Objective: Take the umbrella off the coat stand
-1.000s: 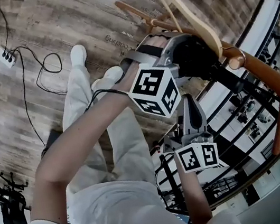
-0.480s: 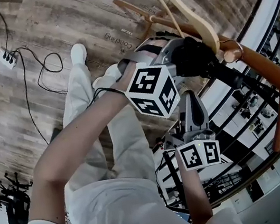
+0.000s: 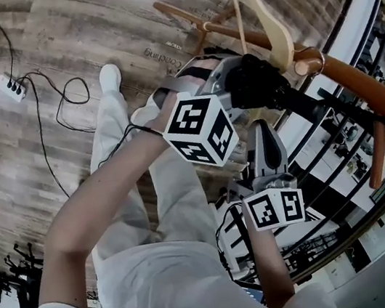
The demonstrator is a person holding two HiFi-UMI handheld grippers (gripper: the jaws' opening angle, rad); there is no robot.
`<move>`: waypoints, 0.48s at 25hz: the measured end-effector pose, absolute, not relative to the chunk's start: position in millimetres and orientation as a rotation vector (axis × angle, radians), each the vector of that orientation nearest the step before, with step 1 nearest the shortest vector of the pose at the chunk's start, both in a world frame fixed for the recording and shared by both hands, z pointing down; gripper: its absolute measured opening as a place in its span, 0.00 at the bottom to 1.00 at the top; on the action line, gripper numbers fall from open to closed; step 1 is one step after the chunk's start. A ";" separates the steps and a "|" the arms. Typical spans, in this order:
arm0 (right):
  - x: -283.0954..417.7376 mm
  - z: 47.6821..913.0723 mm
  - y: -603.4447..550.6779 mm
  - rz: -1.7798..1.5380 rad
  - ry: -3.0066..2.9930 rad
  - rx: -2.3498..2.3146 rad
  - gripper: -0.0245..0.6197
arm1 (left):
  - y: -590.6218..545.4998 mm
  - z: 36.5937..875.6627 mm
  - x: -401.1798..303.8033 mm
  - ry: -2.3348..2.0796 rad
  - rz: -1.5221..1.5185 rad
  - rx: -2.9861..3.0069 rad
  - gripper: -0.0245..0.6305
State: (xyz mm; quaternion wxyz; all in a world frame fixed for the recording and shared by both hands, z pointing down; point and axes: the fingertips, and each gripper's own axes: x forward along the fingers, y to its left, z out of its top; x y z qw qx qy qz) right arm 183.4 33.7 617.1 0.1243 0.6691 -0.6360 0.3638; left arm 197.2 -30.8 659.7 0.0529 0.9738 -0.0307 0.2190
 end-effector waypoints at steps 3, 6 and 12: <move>181.6 611.8 35.2 1.052 -1.852 1.964 0.10 | -27.4 654.0 193.7 -0.068 0.652 2.954 0.41; 181.9 603.1 38.5 1.043 -1.848 1.976 0.10 | -23.6 643.9 193.2 -0.056 0.652 2.963 0.41; 180.7 577.8 40.9 1.018 -1.845 2.012 0.10 | -16.4 619.5 190.9 -0.030 0.651 2.979 0.41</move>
